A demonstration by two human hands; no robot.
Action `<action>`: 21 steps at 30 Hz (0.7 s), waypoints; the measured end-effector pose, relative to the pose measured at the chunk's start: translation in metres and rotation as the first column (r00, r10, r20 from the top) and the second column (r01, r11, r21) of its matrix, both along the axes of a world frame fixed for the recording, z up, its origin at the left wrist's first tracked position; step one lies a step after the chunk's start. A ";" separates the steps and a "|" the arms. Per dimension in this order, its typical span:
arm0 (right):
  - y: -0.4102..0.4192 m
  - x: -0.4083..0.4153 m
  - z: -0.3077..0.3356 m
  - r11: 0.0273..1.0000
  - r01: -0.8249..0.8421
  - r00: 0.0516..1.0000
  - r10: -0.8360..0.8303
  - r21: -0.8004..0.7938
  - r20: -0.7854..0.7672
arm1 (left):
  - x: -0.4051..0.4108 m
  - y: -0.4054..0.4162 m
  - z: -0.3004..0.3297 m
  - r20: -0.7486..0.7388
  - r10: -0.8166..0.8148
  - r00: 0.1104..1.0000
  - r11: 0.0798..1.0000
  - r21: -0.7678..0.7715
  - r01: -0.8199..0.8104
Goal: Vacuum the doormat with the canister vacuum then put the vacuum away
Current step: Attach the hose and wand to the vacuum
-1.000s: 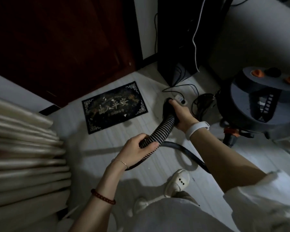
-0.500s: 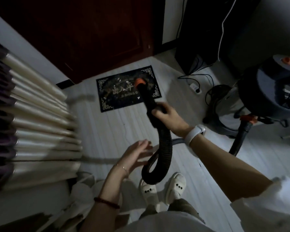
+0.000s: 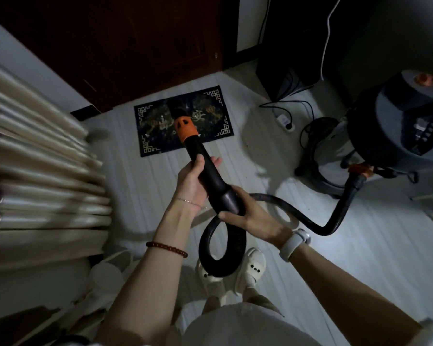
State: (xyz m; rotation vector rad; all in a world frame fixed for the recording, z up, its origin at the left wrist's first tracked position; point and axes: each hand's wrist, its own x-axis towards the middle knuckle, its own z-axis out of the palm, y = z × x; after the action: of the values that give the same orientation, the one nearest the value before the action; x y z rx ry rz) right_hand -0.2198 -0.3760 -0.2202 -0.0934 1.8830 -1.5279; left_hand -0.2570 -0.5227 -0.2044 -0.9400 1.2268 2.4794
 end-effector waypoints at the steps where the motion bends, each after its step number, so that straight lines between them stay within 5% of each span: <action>1: 0.003 0.005 -0.004 1.000 -0.009 1.000 0.009 -0.004 0.021 | -0.004 0.001 0.003 -0.032 0.000 0.999 1.000 -0.009 0.000; 5: 0.012 0.003 -0.003 1.000 -0.027 0.999 0.027 0.011 0.044 | -0.019 0.004 0.020 -0.103 0.032 0.994 0.999 -0.039 -0.036; 9: 0.039 -0.035 0.034 0.951 0.082 0.939 0.026 0.297 -0.342 | -0.039 0.016 0.029 -0.094 0.207 0.974 0.977 0.065 -0.201; 13: 0.081 -0.082 0.086 0.730 0.237 0.767 0.265 0.641 -0.585 | -0.058 0.045 0.043 -0.024 0.199 0.980 0.953 0.238 -0.187; 17: 0.107 -0.094 0.095 0.649 0.207 0.733 0.393 0.732 -0.556 | -0.071 0.073 0.045 0.119 0.150 0.981 0.949 0.261 -0.177; 21: 0.118 -0.071 0.039 0.787 -0.075 0.876 0.346 0.612 -0.337 | -0.064 0.073 0.017 0.200 0.165 0.966 0.981 0.067 -0.181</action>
State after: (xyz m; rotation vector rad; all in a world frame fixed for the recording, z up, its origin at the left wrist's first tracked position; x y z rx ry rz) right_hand -0.2913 -0.2580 -0.1808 -0.3838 2.5233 -0.7442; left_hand -0.3211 -0.4496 -0.1878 -1.2803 1.0081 2.4744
